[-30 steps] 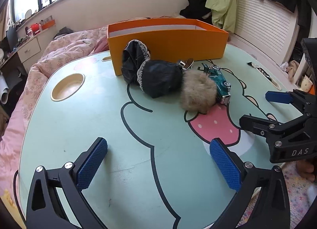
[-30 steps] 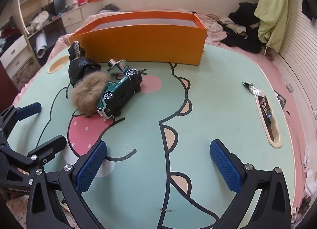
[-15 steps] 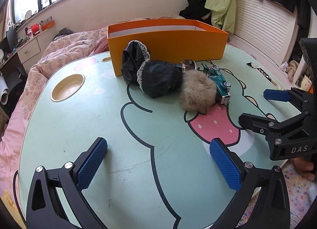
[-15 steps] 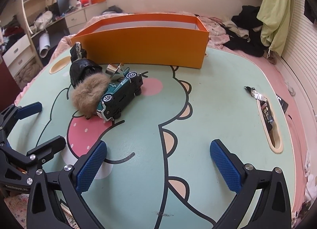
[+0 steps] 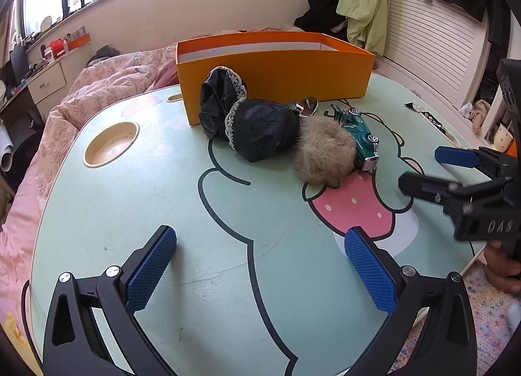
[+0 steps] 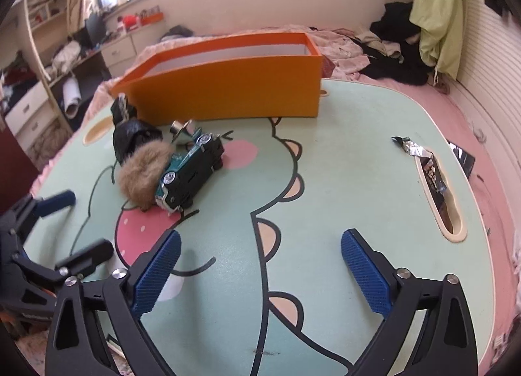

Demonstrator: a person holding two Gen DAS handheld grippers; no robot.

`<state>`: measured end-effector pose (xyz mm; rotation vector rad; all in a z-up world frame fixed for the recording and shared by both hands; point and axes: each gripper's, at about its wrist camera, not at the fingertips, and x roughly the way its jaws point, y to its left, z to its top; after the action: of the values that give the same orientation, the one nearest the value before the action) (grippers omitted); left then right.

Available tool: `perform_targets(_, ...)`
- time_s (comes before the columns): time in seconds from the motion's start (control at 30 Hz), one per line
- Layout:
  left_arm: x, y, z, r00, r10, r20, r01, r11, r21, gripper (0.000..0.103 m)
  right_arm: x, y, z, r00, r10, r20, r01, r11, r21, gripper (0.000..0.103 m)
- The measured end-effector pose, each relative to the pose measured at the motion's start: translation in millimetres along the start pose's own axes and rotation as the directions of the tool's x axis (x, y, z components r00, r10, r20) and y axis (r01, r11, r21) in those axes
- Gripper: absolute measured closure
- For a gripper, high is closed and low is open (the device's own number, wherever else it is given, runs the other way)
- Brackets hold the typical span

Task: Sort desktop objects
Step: 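Grasp the green toy car with the right tool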

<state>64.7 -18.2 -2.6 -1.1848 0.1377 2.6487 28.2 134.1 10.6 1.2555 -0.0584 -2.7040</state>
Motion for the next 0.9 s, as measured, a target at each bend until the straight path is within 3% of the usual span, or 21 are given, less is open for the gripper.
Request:
perform_targets(0.2,0,0,0,1.000,-0.001,0.001,0.001,1.000,0.000,0.000,-2,3,31,0.996,0.077,0.040,-0.080,0.991,0.103,0.010)
perform_targets(0.27,0,0,0,1.000,-0.001,0.001,0.001,1.000,0.001,0.000,1,15,41,0.996,0.069,0.050,-0.073,0.994,0.081,0.010)
perform_targets(0.43,0,0,0,1.000,-0.001,0.001,0.001,1.000,0.000,0.000,22,32,59,0.999,0.033,0.024,-0.035,0.996,0.078,0.023)
perform_targets(0.57,0,-1,0,1.000,-0.002,0.002,0.002,1.000,0.001,0.000,37,24,49,0.999,0.033,-0.028,-0.030,0.996,0.084,0.042)
perform_targets(0.7,0,-2,0,1.000,-0.002,0.002,0.002,1.000,0.003,0.000,32,20,35,0.990,-0.138,-0.018,0.138,0.990,-0.021,0.067)
perform_targets(0.73,0,-2,0,1.000,-0.001,0.002,0.001,1.000,0.004,0.000,29,17,31,0.989,-0.150,-0.001,0.150,0.988,-0.028,0.070)
perform_targets(0.8,0,-2,0,1.000,-0.002,0.003,0.002,1.000,0.004,0.000,23,7,22,0.991,-0.134,0.014,0.134,0.991,-0.010,0.078)
perform_targets(0.9,0,-2,1,1.000,-0.002,0.003,0.002,1.000,0.004,0.000,21,0,18,0.994,-0.110,0.029,0.110,0.994,-0.009,0.080)
